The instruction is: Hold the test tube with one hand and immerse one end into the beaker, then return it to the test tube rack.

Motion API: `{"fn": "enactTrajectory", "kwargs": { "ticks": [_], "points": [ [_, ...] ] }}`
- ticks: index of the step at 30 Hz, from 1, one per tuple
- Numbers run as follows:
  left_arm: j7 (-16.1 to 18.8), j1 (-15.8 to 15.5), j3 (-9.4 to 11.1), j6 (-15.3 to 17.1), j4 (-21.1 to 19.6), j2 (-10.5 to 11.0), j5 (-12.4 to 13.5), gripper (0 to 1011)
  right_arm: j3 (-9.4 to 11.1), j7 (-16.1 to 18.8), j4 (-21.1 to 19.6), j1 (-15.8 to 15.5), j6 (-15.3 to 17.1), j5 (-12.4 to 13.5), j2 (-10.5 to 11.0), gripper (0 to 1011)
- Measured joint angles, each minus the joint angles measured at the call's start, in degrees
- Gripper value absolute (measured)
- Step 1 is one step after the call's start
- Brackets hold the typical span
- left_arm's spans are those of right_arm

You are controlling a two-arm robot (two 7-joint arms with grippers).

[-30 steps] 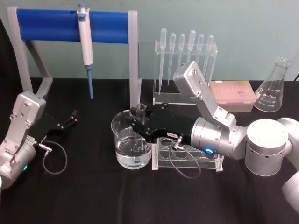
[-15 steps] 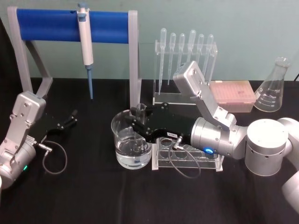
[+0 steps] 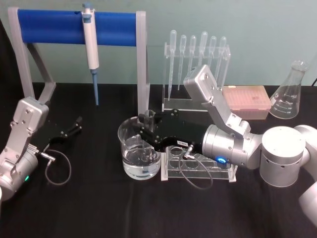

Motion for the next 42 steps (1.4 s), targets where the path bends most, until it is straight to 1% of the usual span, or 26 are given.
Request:
{"fn": "enactTrajectory", "kwargs": {
  "ticks": [42],
  "points": [
    [0.00,0.00,0.00,0.00,0.00,0.00,0.00,1000,0.00,0.00,0.00,0.00,0.00,0.00,0.00,224]
  ]
}}
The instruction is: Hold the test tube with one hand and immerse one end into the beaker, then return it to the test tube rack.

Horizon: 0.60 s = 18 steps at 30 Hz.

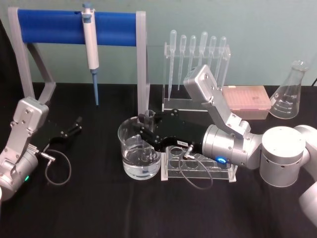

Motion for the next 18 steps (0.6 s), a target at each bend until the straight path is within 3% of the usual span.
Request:
{"fn": "enactTrajectory", "kwargs": {
  "ticks": [18],
  "points": [
    [0.00,0.00,0.00,0.00,0.00,0.01,0.00,1000,0.00,0.00,0.00,0.00,0.00,0.00,0.00,224]
  ]
}}
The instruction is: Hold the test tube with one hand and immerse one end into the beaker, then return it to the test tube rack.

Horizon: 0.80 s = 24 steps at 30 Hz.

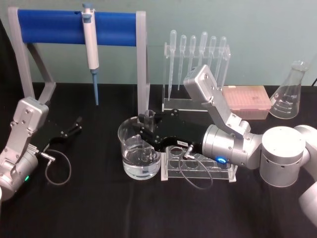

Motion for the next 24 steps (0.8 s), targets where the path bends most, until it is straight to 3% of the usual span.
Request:
{"fn": "enactTrajectory", "kwargs": {
  "ticks": [24],
  "points": [
    [0.00,0.00,0.00,0.00,0.00,0.00,0.00,1000,0.00,0.00,0.00,0.00,0.00,0.00,0.00,224]
  ]
}}
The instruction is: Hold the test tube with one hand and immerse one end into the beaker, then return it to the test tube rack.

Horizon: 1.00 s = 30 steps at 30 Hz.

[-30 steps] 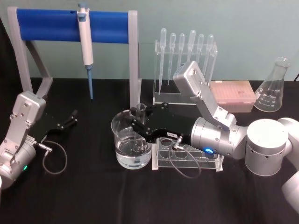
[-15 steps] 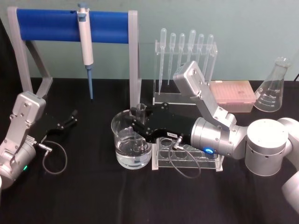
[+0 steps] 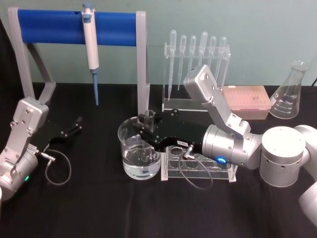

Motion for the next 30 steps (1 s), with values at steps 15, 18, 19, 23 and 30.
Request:
{"fn": "enactTrajectory", "kwargs": {
  "ticks": [15,18,19,23,30],
  "points": [
    [0.00,0.00,0.00,0.00,0.00,0.00,0.00,1000,0.00,0.00,0.00,0.00,0.00,0.00,0.00,224],
    [0.00,0.00,0.00,0.00,0.00,0.00,0.00,1000,0.00,0.00,0.00,0.00,0.00,0.00,0.00,224],
    [0.00,0.00,0.00,0.00,0.00,0.00,0.00,1000,0.00,0.00,0.00,0.00,0.00,0.00,0.00,224],
    [0.00,0.00,0.00,0.00,0.00,0.00,0.00,1000,0.00,0.00,0.00,0.00,0.00,0.00,0.00,224],
    [0.00,0.00,-0.01,0.00,0.00,0.00,0.00,1000,0.00,0.00,0.00,0.00,0.00,0.00,0.00,224]
  ]
}}
